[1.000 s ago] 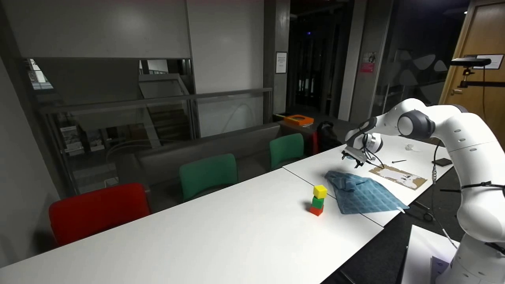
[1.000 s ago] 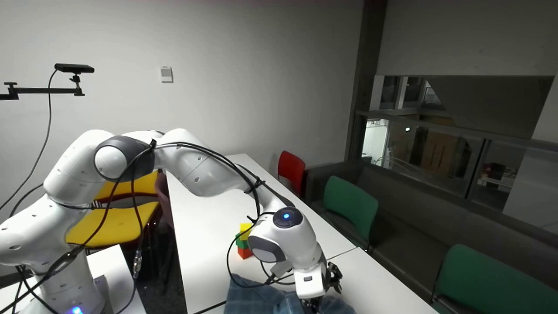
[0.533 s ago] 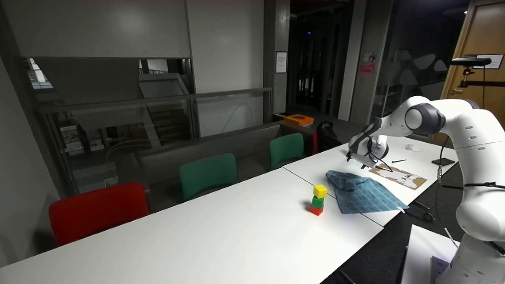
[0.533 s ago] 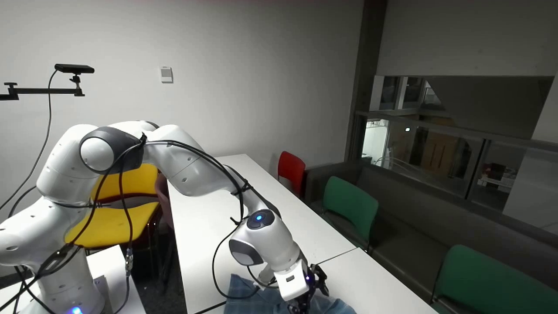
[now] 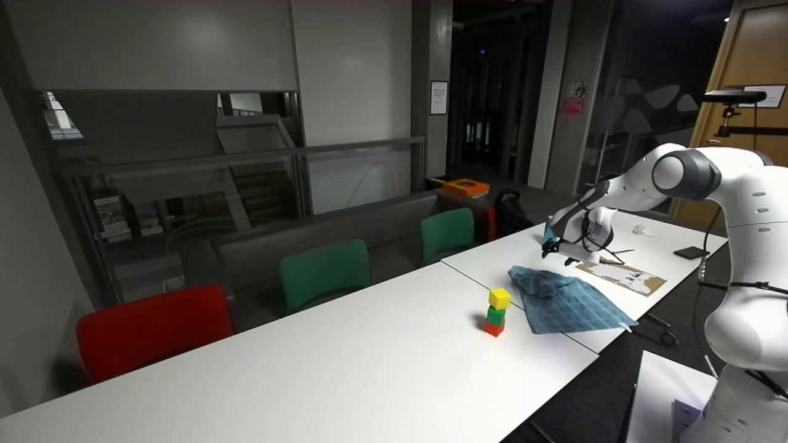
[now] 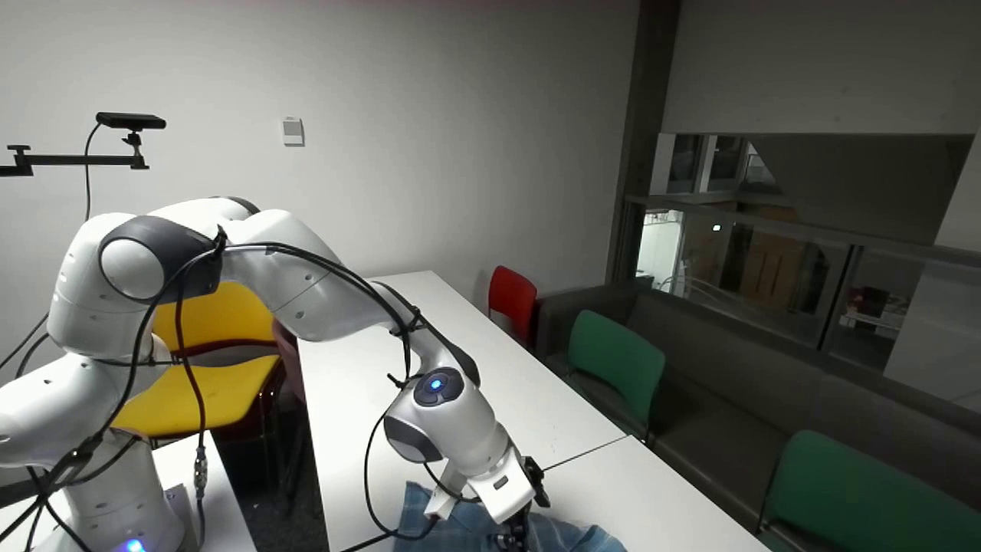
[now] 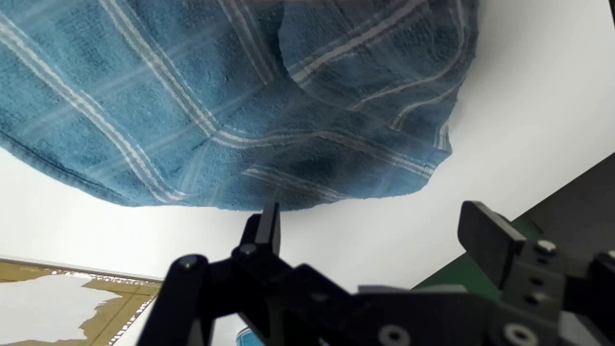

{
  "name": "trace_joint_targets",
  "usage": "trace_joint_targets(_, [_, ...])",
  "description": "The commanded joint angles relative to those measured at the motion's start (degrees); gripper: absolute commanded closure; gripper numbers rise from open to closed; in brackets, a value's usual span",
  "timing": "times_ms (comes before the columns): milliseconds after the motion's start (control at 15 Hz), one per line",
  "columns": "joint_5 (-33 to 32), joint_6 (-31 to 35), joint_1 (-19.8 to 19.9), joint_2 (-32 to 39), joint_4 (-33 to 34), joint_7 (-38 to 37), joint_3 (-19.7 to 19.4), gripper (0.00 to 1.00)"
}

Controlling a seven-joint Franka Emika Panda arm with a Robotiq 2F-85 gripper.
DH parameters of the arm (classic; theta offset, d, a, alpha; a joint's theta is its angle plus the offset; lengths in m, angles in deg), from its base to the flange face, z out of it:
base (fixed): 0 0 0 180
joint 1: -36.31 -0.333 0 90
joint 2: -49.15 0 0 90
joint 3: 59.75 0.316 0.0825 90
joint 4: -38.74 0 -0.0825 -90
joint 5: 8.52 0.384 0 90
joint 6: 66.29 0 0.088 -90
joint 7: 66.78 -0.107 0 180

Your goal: Unfold the cloth

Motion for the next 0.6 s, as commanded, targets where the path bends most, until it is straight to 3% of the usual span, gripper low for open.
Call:
trace_joint_targets(0, [0.6, -2.5, 4.9, -4.1, -4.5, 6.6, 3.8, 0.00])
trace_joint_targets(267, [2.9, -9.9, 10.4, -5.0, -4.4, 11.0, 8.0, 0.00])
trace_joint_targets(533, [7.5, -16.9, 12.1, -5.2, -3.2, 15.1, 8.5, 0.00])
